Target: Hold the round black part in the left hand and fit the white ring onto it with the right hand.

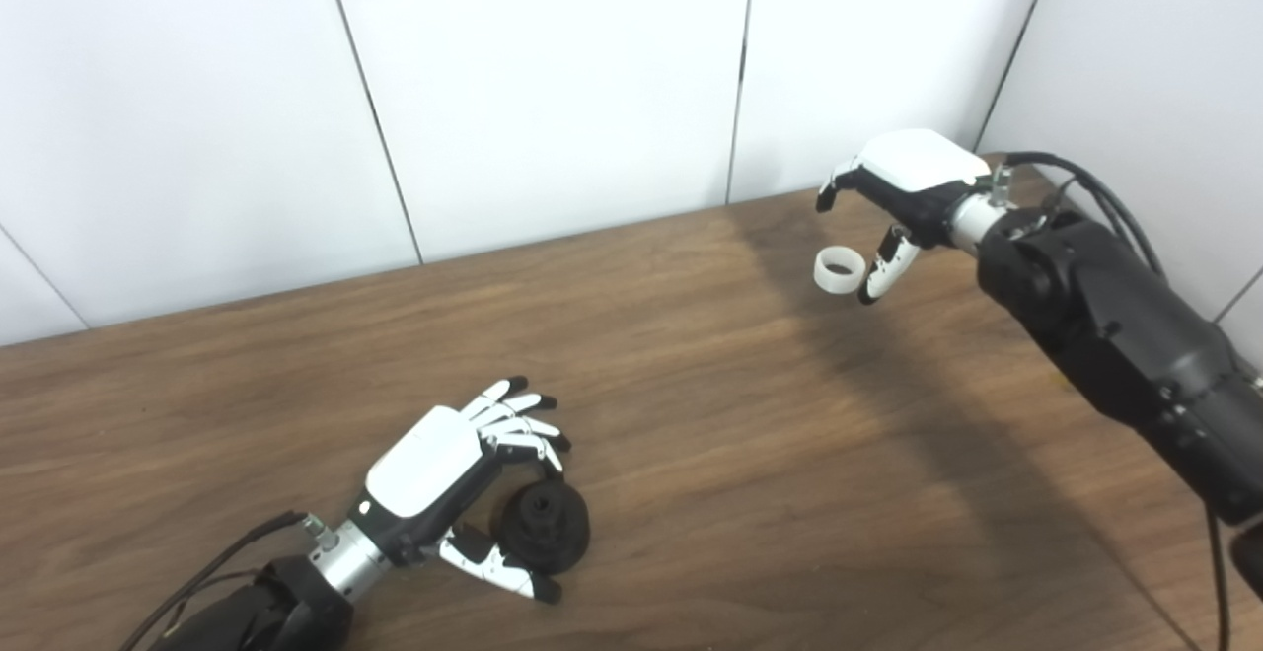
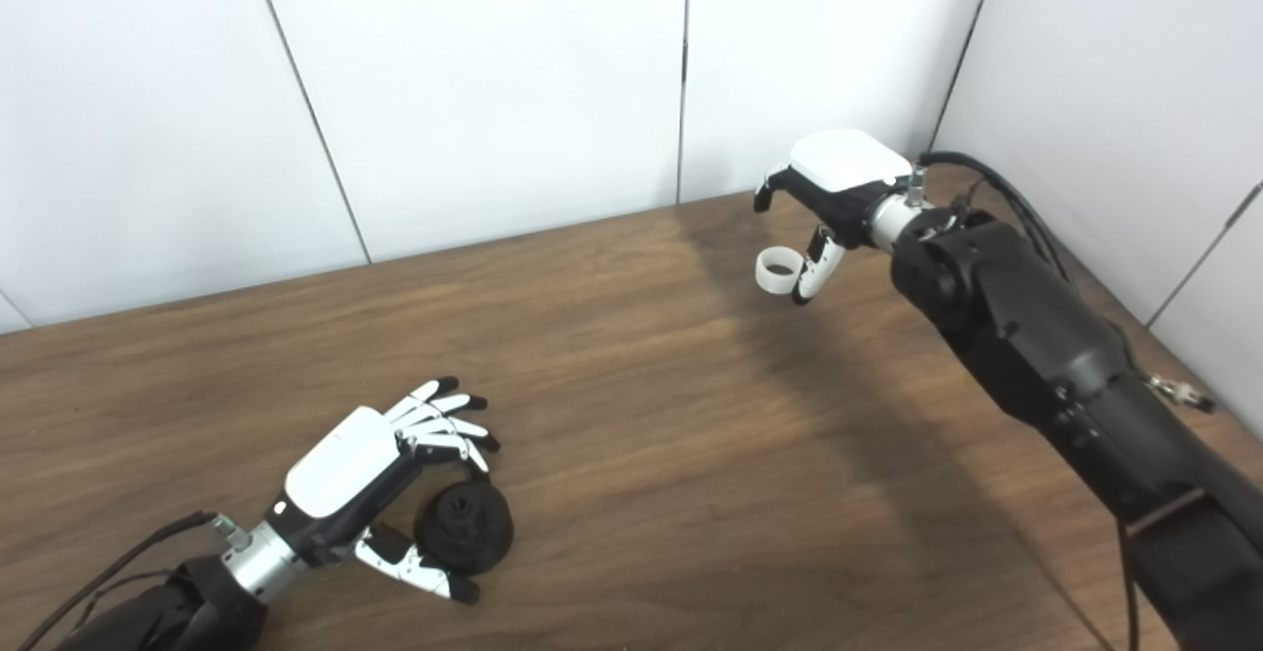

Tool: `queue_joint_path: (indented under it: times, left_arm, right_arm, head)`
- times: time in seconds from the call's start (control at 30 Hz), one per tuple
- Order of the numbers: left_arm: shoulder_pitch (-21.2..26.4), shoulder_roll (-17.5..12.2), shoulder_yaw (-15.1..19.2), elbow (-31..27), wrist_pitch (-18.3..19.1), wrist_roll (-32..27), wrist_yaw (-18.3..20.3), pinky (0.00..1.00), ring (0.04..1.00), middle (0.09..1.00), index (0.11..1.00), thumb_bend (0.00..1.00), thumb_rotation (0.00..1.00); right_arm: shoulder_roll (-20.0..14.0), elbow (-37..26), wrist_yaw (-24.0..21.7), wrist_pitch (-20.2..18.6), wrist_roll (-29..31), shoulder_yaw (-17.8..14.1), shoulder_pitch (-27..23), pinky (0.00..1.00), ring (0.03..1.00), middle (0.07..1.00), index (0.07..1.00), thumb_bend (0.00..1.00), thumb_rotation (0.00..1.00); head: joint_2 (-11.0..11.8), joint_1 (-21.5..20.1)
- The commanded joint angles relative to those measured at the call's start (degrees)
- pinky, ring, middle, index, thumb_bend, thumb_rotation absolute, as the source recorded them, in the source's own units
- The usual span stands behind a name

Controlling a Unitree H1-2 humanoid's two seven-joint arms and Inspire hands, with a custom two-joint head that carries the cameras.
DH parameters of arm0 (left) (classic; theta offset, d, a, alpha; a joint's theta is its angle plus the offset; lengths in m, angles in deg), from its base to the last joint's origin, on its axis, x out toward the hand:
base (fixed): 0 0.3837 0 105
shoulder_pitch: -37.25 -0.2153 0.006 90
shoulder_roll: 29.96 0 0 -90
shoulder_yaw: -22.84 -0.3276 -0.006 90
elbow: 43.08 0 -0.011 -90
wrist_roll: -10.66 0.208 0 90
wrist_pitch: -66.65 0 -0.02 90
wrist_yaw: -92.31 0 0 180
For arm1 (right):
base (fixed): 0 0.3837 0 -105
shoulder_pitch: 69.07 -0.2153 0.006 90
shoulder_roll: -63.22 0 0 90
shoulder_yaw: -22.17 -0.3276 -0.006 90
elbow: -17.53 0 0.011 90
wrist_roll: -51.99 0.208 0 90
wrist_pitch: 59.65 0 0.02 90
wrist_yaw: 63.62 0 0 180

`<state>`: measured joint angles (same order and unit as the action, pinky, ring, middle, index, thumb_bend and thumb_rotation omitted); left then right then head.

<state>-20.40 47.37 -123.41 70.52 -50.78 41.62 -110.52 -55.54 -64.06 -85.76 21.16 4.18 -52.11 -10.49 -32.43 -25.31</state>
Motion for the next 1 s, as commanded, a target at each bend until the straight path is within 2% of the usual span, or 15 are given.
queue_joint_path:
  times: [0.0,0.3,0.97]
  left_arm:
    - [-1.6,-0.1,-1.5,1.9,0.5,-0.4,-0.6,0.97,0.888,0.728,0.482,0.52,0.05]
    - [-2.0,-0.3,-1.3,0.8,0.5,-0.5,-0.2,0.99,0.891,0.728,0.482,0.52,0.05]
    - [-4.0,-0.8,0.3,-2.2,0.5,-1.3,1.7,0.97,0.885,0.722,0.482,0.52,0.05]
  right_arm:
    - [-1.0,0.7,1.4,1.0,-1.1,-0.3,-3.7,0.84,0.916,0.862,0.743,0.87,0.13]
    - [-1.2,3.9,-1.1,-0.3,-4.0,1.0,-5.7,0.86,0.929,0.874,0.771,0.87,0.16]
    - [-1.5,6.0,-1.0,-0.1,-4.9,0.5,-6.0,0.85,0.923,0.879,0.780,0.87,0.17]
  head:
    - [0.2,0.1]
    - [-0.2,-0.2]
    - [-1.3,0.1]
